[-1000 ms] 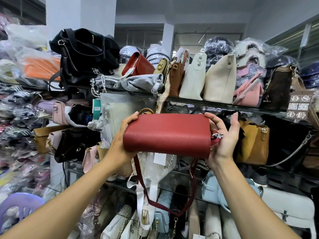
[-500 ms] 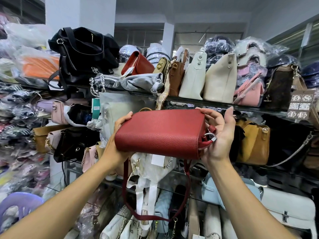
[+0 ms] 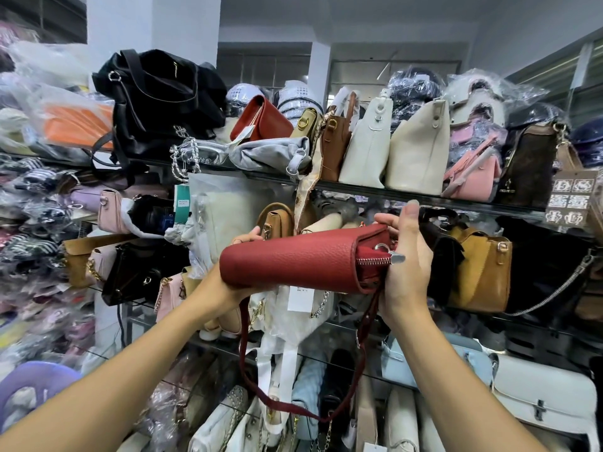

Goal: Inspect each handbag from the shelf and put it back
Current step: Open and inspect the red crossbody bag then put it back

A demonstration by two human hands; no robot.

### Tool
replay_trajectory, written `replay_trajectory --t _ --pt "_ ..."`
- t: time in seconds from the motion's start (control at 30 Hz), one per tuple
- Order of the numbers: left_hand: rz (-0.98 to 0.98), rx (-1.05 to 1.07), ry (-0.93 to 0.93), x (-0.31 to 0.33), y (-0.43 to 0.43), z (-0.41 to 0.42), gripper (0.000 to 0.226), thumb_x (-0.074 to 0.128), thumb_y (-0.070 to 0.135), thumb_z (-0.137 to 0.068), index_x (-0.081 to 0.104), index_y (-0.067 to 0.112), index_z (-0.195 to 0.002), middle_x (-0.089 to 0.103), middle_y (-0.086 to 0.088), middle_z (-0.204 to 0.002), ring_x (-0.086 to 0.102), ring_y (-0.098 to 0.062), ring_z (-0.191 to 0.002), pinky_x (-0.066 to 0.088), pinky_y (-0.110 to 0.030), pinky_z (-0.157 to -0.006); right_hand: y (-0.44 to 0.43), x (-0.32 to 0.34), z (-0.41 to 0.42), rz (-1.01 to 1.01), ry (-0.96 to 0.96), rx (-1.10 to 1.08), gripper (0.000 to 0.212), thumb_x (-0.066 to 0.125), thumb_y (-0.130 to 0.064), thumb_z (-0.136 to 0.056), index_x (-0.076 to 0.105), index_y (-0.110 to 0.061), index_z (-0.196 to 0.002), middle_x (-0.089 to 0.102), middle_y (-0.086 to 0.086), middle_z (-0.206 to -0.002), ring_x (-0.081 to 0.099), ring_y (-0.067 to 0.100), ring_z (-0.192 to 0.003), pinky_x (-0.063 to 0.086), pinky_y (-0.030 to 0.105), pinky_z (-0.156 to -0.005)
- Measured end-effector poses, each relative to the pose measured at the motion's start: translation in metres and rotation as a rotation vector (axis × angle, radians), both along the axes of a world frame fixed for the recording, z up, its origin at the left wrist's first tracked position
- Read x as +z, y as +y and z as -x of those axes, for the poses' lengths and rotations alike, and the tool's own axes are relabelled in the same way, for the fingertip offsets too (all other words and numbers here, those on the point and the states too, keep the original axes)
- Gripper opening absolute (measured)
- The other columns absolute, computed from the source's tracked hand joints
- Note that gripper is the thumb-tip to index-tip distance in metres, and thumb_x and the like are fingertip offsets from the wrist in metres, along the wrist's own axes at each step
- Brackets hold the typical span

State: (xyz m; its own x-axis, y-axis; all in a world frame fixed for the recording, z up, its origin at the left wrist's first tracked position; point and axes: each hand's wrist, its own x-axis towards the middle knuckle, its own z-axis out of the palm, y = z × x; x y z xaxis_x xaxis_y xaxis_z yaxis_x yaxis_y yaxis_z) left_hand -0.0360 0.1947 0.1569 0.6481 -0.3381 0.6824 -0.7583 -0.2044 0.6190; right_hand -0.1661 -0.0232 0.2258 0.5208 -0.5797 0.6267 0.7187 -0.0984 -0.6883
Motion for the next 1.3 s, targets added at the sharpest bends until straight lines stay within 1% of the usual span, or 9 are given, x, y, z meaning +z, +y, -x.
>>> replay_trajectory --t 0.17,0.27,0.43,0.63,0.8,0.93,1.03,1.13,1.3 --pt "-0.023 0.020 0.093 0.002 -0.004 0.008 0.071 0.086 0.049 -0.064 0.056 0.027 -0.124 0.066 0.025 -0.099 0.058 0.022 -0.091 0.046 -0.003 -0.085 0.000 -0.003 -0.003 -0.018 0.040 -0.029 0.052 0.055 -0.072 -0.084 0.072 -0.024 -0.076 0.071 0.000 -0.077 0.067 0.014 -0.074 0.053 0.033 -0.071" --pt "0.010 -0.023 0.180 -0.002 -0.001 0.006 0.084 0.085 0.075 -0.044 0.061 0.035 -0.114 0.072 0.032 -0.096 0.064 0.015 -0.090 0.051 -0.008 -0.084 0.000 -0.003 -0.002 -0.016 0.102 -0.046 0.056 0.056 -0.085 -0.070 0.072 -0.032 -0.067 0.073 0.001 -0.079 0.069 0.020 -0.079 0.058 0.046 -0.082" --pt "-0.002 -0.059 0.249 -0.007 -0.003 0.004 0.037 0.086 0.031 -0.067 0.067 0.029 -0.098 0.071 0.034 -0.081 0.064 0.018 -0.080 0.048 -0.006 -0.074 0.002 0.000 -0.003 -0.041 0.144 -0.030 0.069 0.058 -0.098 -0.056 0.070 -0.030 -0.065 0.076 0.004 -0.083 0.073 0.033 -0.092 0.056 0.057 -0.095" --pt "0.009 -0.102 0.306 -0.009 0.000 0.002 0.037 0.082 0.023 -0.072 0.067 0.025 -0.105 0.075 0.028 -0.088 0.067 0.014 -0.086 0.048 -0.006 -0.076 -0.002 0.000 -0.006 -0.067 0.194 0.007 0.079 0.056 -0.103 -0.048 0.071 -0.028 -0.066 0.077 0.002 -0.086 0.073 0.033 -0.096 0.055 0.058 -0.096" --pt "0.021 -0.095 0.287 -0.005 -0.003 0.007 0.026 0.081 0.021 -0.074 0.061 0.026 -0.089 0.065 0.035 -0.062 0.060 0.019 -0.064 0.044 -0.002 -0.062 -0.007 -0.001 -0.009 -0.107 0.227 0.032 0.074 0.055 -0.104 -0.046 0.071 -0.034 -0.064 0.075 0.001 -0.087 0.071 0.039 -0.100 0.055 0.062 -0.095" --pt "0.061 -0.072 0.243 0.000 -0.002 0.010 0.028 0.081 0.016 -0.075 0.063 0.025 -0.094 0.068 0.035 -0.069 0.062 0.020 -0.071 0.045 -0.003 -0.067 -0.014 -0.002 -0.011 -0.207 0.235 0.091 0.060 0.061 -0.087 -0.067 0.074 -0.029 -0.059 0.075 0.001 -0.083 0.072 0.029 -0.088 0.056 0.058 -0.097" --pt "0.066 -0.093 0.195 0.008 -0.001 0.015 0.041 0.082 0.009 -0.075 0.064 0.020 -0.110 0.073 0.030 -0.085 0.066 0.015 -0.085 0.047 -0.005 -0.075 -0.020 -0.002 -0.012 -0.336 0.214 0.163 0.054 0.063 -0.070 -0.087 0.068 -0.019 -0.069 0.073 -0.005 -0.069 0.070 0.015 -0.065 0.060 0.038 -0.079" --pt "0.097 -0.101 0.127 0.016 -0.002 0.019 0.065 0.087 0.025 -0.063 0.062 0.017 -0.123 0.076 0.017 -0.100 0.067 0.008 -0.097 0.048 -0.009 -0.082 -0.031 -0.006 -0.015 -0.408 0.211 0.197 0.043 0.060 -0.060 -0.094 0.066 -0.020 -0.078 0.070 -0.010 -0.060 0.066 0.007 -0.051 0.054 0.029 -0.063" --pt "0.077 -0.019 0.025 0.030 -0.006 0.033 0.090 0.092 0.060 -0.053 0.056 0.027 -0.129 0.069 0.016 -0.115 0.063 -0.005 -0.112 0.051 -0.029 -0.094 -0.043 -0.015 -0.020 -0.517 0.253 0.212 0.037 0.065 -0.058 -0.094 0.070 -0.021 -0.089 0.076 -0.007 -0.074 0.071 0.013 -0.062 0.058 0.034 -0.071"
